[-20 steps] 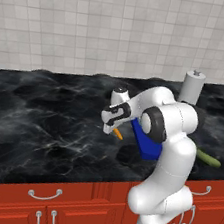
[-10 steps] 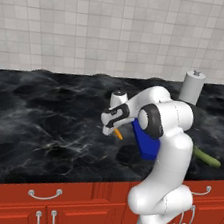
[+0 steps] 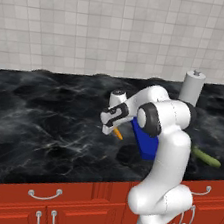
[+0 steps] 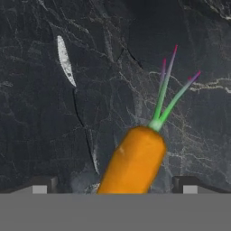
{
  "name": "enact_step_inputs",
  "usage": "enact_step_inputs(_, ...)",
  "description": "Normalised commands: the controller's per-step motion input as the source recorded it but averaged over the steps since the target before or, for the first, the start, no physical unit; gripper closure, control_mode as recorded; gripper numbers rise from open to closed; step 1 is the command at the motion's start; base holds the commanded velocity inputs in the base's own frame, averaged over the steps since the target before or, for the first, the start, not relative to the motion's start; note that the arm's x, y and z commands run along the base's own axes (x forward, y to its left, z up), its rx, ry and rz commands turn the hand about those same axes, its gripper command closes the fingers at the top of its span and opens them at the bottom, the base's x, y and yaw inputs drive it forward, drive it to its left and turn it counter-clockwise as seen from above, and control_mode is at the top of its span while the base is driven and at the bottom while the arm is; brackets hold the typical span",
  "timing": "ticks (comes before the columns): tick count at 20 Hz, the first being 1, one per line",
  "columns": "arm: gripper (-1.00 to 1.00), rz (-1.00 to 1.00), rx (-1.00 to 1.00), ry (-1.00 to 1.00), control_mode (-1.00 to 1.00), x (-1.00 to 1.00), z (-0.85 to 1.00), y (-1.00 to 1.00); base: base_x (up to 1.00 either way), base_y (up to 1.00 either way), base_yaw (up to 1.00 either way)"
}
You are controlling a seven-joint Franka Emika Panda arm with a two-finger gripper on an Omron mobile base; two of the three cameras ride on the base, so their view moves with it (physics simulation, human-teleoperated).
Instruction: Place the two vegetables and bowl onto the tray for setting up a vegetable dip station.
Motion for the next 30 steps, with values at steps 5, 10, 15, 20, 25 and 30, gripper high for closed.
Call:
enact_step_inputs(5,1.00,0.00,-0.01,0.00,-1.00,0.11,-0.14,0.00,0.00,0.00,0.00)
enact_step_inputs(10,1.00,0.00,-0.01,0.00,-1.00,0.00,-0.16,0.00,0.00,0.00,0.00)
enact_step_inputs(15,1.00,0.00,0.00,0.00,-1.00,-0.07,-0.16,-0.01,0.00,0.00,0.00)
enact_step_inputs(20,1.00,0.00,0.00,0.00,-1.00,-0.06,-0.03,0.00,0.00,0.00,0.00)
enact_step_inputs(25,1.00,0.00,0.00,0.00,-1.00,-0.21,0.18,0.00,0.00,0.00,0.00)
enact_step_inputs(30,1.00,0.02,0.01,0.00,-1.00,-0.32,0.26,-0.01,0.00,0.00,0.00)
